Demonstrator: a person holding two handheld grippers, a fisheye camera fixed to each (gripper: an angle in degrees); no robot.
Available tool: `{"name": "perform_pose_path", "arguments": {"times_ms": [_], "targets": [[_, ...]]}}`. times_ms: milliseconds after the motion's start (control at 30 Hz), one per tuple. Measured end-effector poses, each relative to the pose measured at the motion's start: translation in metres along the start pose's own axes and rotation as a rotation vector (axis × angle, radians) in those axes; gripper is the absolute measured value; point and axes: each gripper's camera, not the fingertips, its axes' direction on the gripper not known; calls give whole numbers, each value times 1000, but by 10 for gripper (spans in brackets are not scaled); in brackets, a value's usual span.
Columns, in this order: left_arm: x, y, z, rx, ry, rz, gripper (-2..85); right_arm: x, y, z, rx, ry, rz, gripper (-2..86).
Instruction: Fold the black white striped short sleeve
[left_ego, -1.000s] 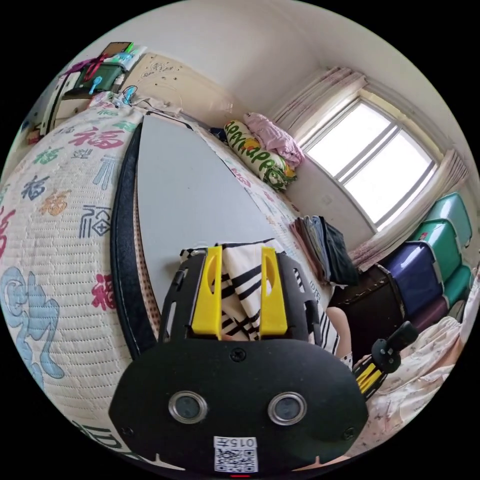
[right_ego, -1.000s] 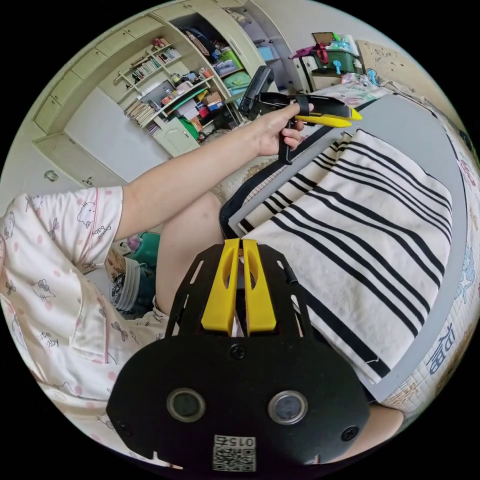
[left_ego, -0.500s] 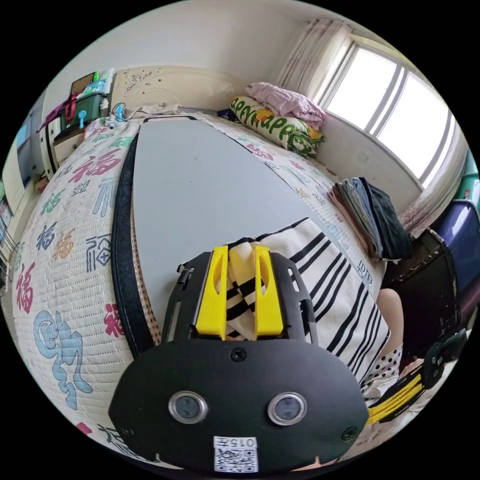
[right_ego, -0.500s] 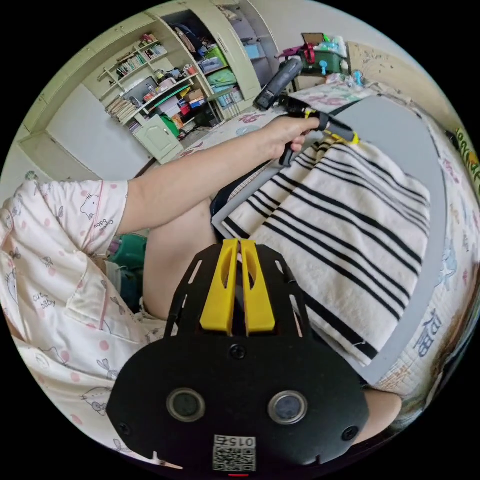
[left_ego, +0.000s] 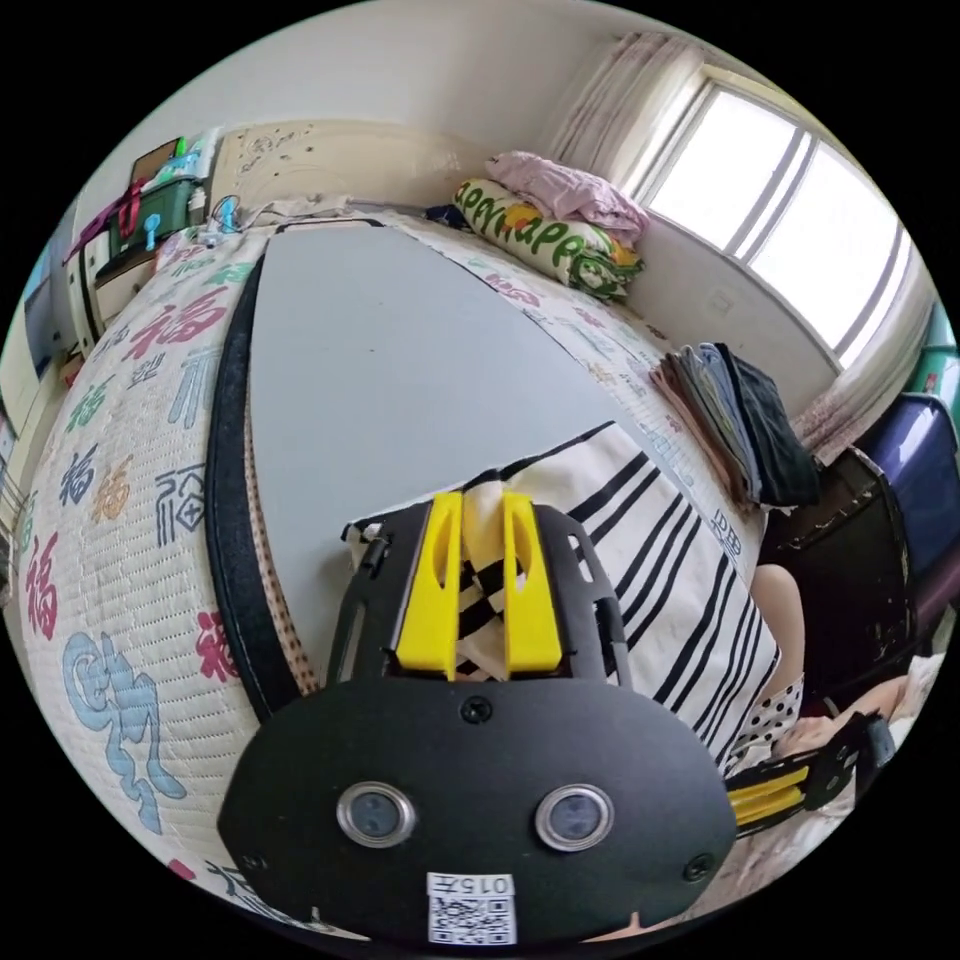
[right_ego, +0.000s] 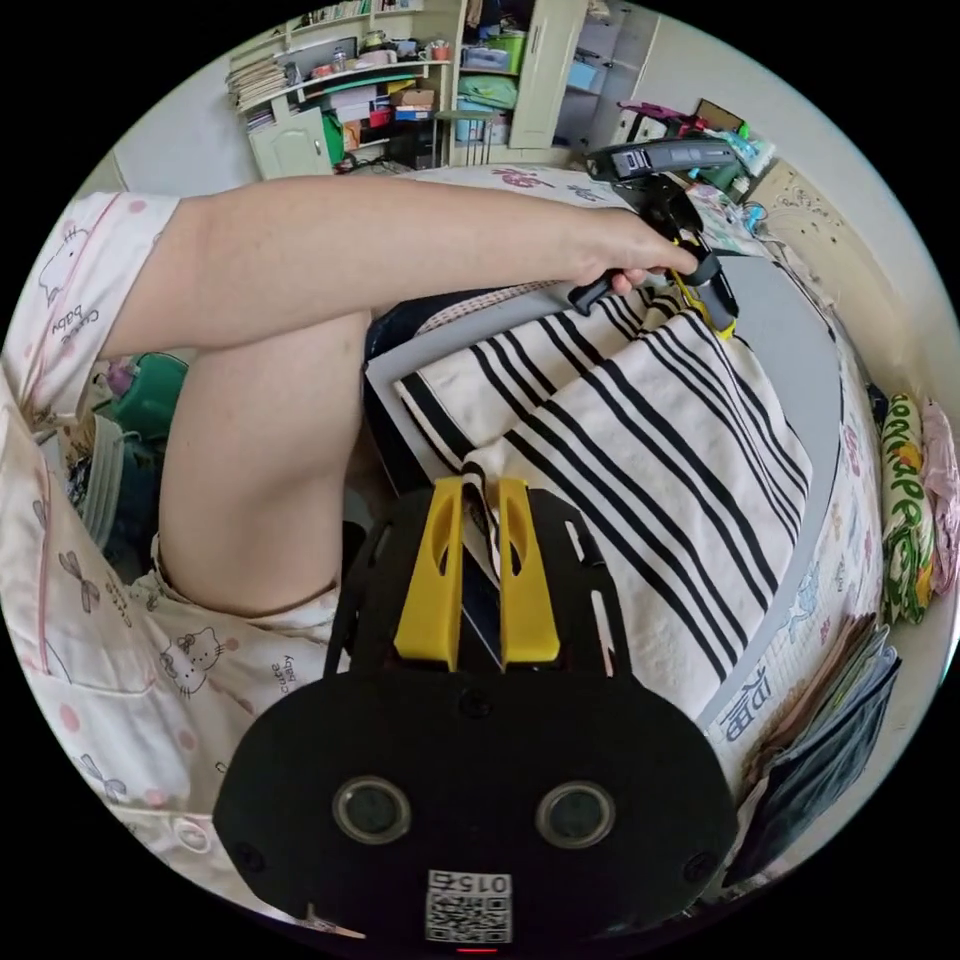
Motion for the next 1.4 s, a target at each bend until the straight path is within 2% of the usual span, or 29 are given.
{"name": "perform_pose_path", "arguments": {"times_ms": [200,300,400,467,733,867,1000,1100,1233,1400], "targets": [[18,11,-33,106,67,-13,22,39,-12,-42,100,-166,129,12],[25,18,-59,157,41,3,19,49,-19,-78,237,-261,131,7],[18,29,-82,212,60,-15,18,48,-42,-91,285,-257,92,5],[12,38,-84,202,16,-20,19,47,-61,-82,268,-250,59,6],[-16,79,8,-81,-139,-43,41,74,-124,-21,83,-345,105,29],[-25,93,11,-74,-116,-66,50,82,-130,-46,89,-382,46,30],[-46,115,0,-21,-75,-143,60,118,-129,-89,158,-555,6,21],[-70,141,-17,35,-5,-214,63,182,-126,-128,269,-446,123,40],[-111,193,-32,101,172,-326,90,319,-109,-159,413,-325,486,63],[-129,235,-33,117,220,-314,129,424,-107,-148,365,-281,729,104]]}}
